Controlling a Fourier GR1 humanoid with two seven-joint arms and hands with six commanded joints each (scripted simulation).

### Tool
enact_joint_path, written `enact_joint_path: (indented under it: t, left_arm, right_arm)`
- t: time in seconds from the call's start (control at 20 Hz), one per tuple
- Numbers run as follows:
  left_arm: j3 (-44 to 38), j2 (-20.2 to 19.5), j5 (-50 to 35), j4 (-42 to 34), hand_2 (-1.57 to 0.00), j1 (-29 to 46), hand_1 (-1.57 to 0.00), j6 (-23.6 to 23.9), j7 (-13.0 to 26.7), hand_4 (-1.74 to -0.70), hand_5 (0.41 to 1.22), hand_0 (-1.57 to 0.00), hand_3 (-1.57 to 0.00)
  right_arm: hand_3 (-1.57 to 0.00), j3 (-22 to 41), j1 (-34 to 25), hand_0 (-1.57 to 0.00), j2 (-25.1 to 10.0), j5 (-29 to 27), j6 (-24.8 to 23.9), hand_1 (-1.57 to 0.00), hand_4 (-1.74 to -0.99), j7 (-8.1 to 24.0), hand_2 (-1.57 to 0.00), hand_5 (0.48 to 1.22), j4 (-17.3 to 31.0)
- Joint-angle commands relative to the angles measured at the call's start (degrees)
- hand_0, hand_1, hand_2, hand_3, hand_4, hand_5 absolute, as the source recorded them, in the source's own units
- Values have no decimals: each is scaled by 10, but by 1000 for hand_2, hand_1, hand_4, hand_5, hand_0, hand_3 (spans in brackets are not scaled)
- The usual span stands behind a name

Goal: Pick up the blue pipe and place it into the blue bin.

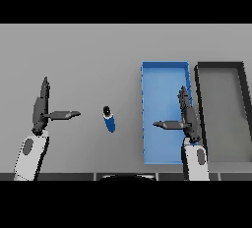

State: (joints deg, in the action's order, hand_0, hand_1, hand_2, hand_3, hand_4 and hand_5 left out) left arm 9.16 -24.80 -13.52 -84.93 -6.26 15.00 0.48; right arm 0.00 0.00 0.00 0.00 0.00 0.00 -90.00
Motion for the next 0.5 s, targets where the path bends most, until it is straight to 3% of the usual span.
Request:
enact_joint_path:
  t: [0.0,0.25,0.35,0.45]
  left_arm:
    - [-1,0,0,0,1,0,1,0,-3,-1006,586,1,1]
    - [-8,-8,-5,1,1,3,1,-6,-10,-1006,586,1,1]
    - [18,-66,0,-2,1,36,1,-106,-69,-1011,588,1,1]
    - [26,-90,6,-3,1,49,1,-140,-95,-1010,588,1,1]
  right_arm:
    - [1,1,0,1,1,0,-1,1,-1222,0,1,603,0]
    - [1,7,1,1,8,5,-5,1,-1222,0,1,603,-3]
    - [1,36,37,1,-44,49,24,1,-1227,-54,1,603,-39]
    - [1,52,48,1,-56,69,30,1,-1228,-47,1,599,-57]
